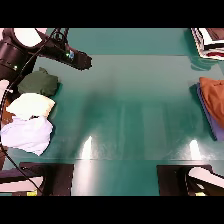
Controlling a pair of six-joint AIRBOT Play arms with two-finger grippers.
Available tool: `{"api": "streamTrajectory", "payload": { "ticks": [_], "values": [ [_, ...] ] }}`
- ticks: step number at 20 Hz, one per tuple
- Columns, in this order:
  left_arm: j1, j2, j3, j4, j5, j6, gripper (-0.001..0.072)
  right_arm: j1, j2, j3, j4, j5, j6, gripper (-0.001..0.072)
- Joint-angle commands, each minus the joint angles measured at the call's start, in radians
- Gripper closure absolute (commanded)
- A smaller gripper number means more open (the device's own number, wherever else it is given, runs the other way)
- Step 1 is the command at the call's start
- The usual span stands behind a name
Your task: Fold the shirts.
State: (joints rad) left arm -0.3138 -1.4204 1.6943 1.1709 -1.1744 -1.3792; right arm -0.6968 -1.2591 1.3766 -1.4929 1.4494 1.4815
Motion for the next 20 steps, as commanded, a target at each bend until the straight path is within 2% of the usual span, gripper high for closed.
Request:
{"api": "streamTrajectory", "payload": {
  "ticks": [1,6,9,10,11,12,13,17,20],
  "values": [
    [0.0,0.0,0.0,0.0,0.0,0.0,0.0681,0.034,0.018,-0.021,-0.017,0.016,0.022,0.0067],
    [0.0,0.0,0.0,-0.002,-0.035,-0.001,0.0681,0.257,0.027,0.094,0.315,0.016,0.021,0.0089],
    [0.0,0.0,0.0,-0.004,-0.032,-0.001,0.0681,0.461,0.027,0.145,0.386,0.0,0.021,0.0096],
    [0.0,0.0,0.0,-0.003,-0.028,-0.001,0.0681,0.537,0.027,0.154,0.385,-0.009,0.019,0.0194],
    [0.0,0.0,0.0,-0.003,-0.025,-0.001,0.0681,0.605,0.027,0.161,0.383,-0.012,0.016,0.0363],
    [0.0,0.0,0.0,-0.003,-0.02,-0.001,0.0681,0.671,0.027,0.164,0.383,-0.025,0.01,0.0564],
    [0.0,0.0,0.0,-0.004,-0.015,-0.001,0.0681,0.728,0.027,0.164,0.383,-0.04,0.009,0.0693],
    [0.0,0.0,0.0,-0.004,-0.01,-0.001,0.0681,0.898,0.027,0.163,0.383,-0.093,0.01,0.0694],
    [0.0,0.0,0.0,-0.004,-0.01,-0.001,0.0681,0.947,0.026,0.163,0.383,-0.096,0.01,0.0695]
  ]
}}
